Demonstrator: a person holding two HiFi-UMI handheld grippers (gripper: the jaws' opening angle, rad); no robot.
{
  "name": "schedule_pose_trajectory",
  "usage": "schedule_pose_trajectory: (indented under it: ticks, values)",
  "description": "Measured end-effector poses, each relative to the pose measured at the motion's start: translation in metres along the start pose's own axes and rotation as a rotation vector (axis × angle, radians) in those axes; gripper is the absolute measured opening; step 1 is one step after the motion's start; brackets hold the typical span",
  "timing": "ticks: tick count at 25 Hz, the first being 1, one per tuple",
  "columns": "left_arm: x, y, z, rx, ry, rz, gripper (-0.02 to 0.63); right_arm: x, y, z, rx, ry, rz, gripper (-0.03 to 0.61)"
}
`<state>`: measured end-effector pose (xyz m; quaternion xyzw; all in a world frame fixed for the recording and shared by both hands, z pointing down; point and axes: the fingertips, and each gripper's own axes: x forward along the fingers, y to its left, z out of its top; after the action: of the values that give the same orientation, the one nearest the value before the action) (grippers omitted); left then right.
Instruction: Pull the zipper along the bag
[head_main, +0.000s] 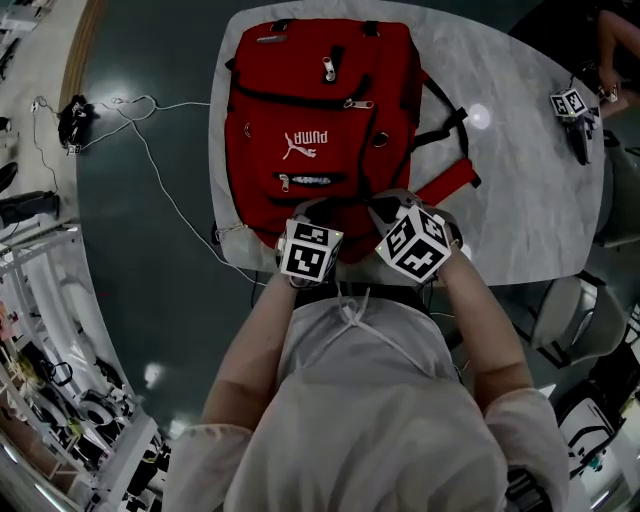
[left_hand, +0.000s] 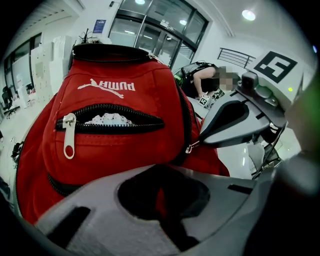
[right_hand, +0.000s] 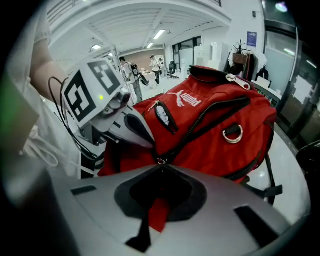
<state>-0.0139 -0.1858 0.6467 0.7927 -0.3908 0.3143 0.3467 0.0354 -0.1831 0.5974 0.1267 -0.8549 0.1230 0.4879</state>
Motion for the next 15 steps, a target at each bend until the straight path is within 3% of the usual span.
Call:
schedule_pose_trajectory:
  ticks: [5, 10, 15]
  values:
    - [-0.002, 0.000, 0.000, -0.008, 0.005, -0.005, 0.020, -0.004, -0.006, 0.002, -0.055, 0.021, 0.005, 0.026]
    - [-0.002, -0.001, 0.000, -0.012, 0.004, -0.007, 0.020, -0.014, -0.023, 0.007, -0.123, 0.012, -0.077, 0.026]
    - [0.001, 0.001, -0.001, 0.004, -0.007, 0.007, 0.020, -0.025, -0.045, 0.014, -0.075, -0.003, -0.114, 0.026]
